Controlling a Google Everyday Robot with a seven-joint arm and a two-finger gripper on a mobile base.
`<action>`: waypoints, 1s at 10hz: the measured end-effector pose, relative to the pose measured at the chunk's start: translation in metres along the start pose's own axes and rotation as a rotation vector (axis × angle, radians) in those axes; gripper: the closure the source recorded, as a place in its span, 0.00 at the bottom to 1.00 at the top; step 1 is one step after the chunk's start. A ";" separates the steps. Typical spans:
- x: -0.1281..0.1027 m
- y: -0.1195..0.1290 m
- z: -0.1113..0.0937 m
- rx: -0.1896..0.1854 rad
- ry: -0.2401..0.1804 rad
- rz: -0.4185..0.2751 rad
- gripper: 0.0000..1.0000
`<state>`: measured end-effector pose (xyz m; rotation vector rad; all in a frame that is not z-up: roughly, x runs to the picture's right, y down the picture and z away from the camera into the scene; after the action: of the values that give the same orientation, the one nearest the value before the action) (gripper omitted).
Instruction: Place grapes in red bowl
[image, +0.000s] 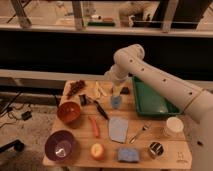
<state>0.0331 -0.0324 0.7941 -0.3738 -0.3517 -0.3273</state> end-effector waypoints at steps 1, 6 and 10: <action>-0.004 -0.010 0.007 0.002 -0.016 -0.008 0.20; -0.050 -0.058 0.032 0.017 -0.079 -0.095 0.20; -0.101 -0.087 0.049 0.013 -0.145 -0.194 0.20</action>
<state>-0.1018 -0.0643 0.8229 -0.3527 -0.5339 -0.4883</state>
